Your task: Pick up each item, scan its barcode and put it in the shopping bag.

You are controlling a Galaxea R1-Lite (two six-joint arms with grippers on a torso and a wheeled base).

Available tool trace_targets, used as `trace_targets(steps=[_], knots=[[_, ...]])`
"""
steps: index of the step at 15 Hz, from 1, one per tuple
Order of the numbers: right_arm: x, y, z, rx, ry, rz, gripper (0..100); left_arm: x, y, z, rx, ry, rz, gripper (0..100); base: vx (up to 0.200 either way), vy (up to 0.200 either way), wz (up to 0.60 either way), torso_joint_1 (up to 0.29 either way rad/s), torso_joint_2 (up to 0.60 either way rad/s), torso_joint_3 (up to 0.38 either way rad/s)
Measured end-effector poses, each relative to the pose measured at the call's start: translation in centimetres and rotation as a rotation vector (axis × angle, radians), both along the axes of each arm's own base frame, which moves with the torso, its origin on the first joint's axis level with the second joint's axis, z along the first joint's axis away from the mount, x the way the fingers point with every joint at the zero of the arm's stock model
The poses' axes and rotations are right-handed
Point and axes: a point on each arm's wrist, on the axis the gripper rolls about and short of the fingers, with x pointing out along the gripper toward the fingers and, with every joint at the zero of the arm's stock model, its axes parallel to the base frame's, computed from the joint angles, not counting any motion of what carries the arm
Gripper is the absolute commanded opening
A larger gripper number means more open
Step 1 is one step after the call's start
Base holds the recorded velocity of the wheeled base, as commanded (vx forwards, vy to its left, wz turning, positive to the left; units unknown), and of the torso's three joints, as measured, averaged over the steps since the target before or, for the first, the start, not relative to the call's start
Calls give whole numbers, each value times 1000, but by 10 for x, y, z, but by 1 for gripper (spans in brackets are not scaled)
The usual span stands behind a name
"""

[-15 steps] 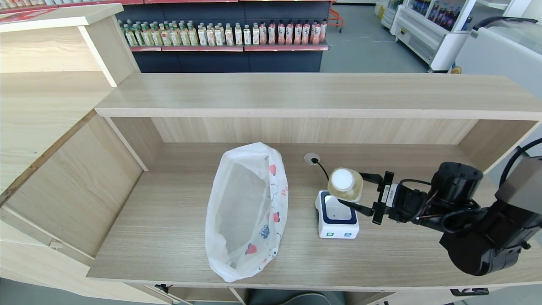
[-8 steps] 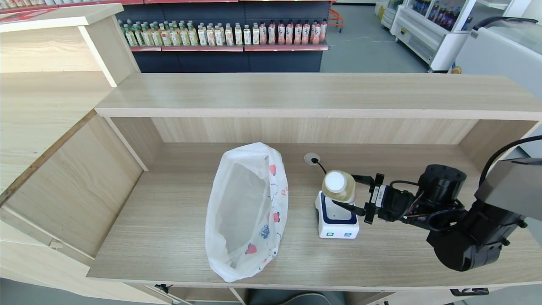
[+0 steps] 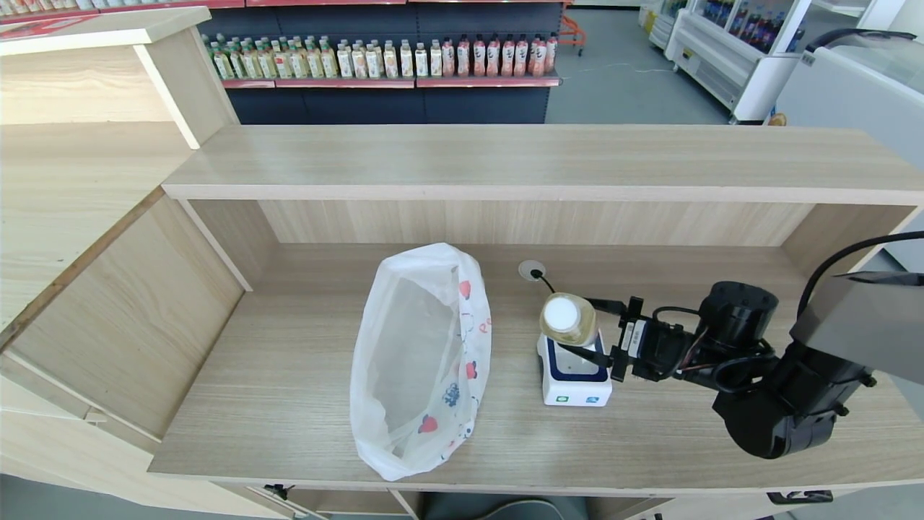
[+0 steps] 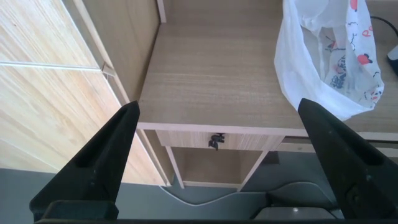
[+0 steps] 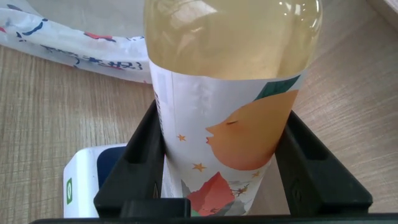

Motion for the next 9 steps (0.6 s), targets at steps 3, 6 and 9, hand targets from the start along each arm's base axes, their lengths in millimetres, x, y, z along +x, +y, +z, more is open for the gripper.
trace_targets(steps=[3,6,9], knots=[[0,0,0,-2,0,-1,0,0,0,0,0,0,0,100,0,0,0,0,0,0],[-1,0,0,-4,0,-1,0,0,0,0,0,0,0,100,0,0,0,0,0,0],[-1,0,0,-4,-1,-1,0,0,0,0,0,0,0,100,0,0,0,0,0,0]])
